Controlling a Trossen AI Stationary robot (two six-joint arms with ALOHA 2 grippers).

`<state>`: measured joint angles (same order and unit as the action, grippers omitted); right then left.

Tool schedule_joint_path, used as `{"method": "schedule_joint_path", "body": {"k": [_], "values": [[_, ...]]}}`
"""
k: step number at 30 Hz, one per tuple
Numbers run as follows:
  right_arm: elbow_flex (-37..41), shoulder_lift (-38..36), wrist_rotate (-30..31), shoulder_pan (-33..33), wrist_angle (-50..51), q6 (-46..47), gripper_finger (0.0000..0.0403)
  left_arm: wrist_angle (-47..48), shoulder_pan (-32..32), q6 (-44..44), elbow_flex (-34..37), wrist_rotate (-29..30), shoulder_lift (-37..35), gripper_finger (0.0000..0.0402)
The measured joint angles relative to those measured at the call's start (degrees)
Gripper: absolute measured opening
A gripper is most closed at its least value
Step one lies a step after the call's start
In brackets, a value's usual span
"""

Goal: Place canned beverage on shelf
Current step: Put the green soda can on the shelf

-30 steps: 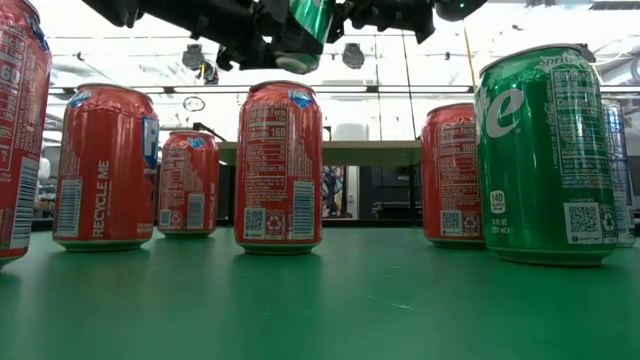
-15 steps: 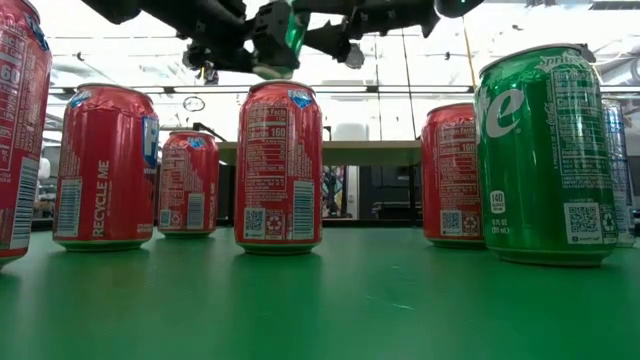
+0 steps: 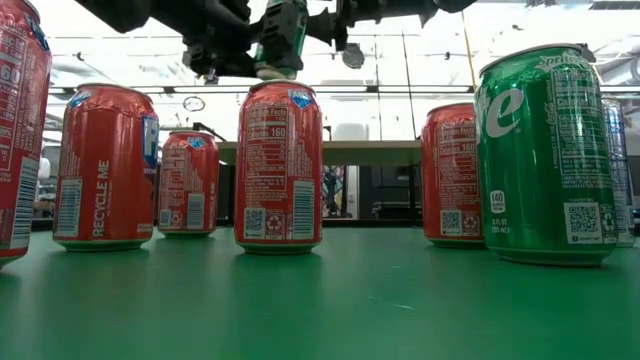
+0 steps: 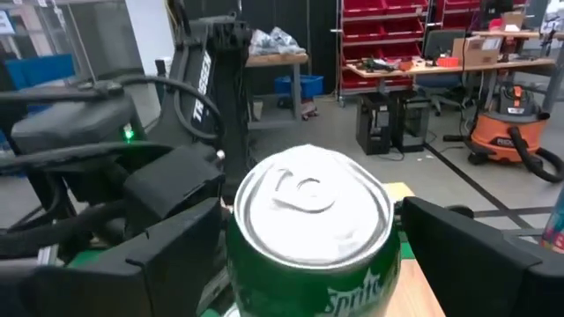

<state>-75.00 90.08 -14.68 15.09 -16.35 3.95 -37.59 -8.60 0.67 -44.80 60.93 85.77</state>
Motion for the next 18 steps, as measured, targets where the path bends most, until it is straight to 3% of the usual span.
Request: {"method": "schedule_joint_path", "body": {"k": [10, 18], "values": [[0.0, 0.0, -0.3, -0.2, 0.8, -0.2, 0.0319, -2.8, 0.4, -1.0, 0.0, -0.2, 0.6, 0.0288], [0.0, 0.9, -0.1, -0.2, 0.3, -0.4, 0.0334, -3.5, 1.4, -1.0, 0.0, -1.4, 0.6, 0.0288]]}}
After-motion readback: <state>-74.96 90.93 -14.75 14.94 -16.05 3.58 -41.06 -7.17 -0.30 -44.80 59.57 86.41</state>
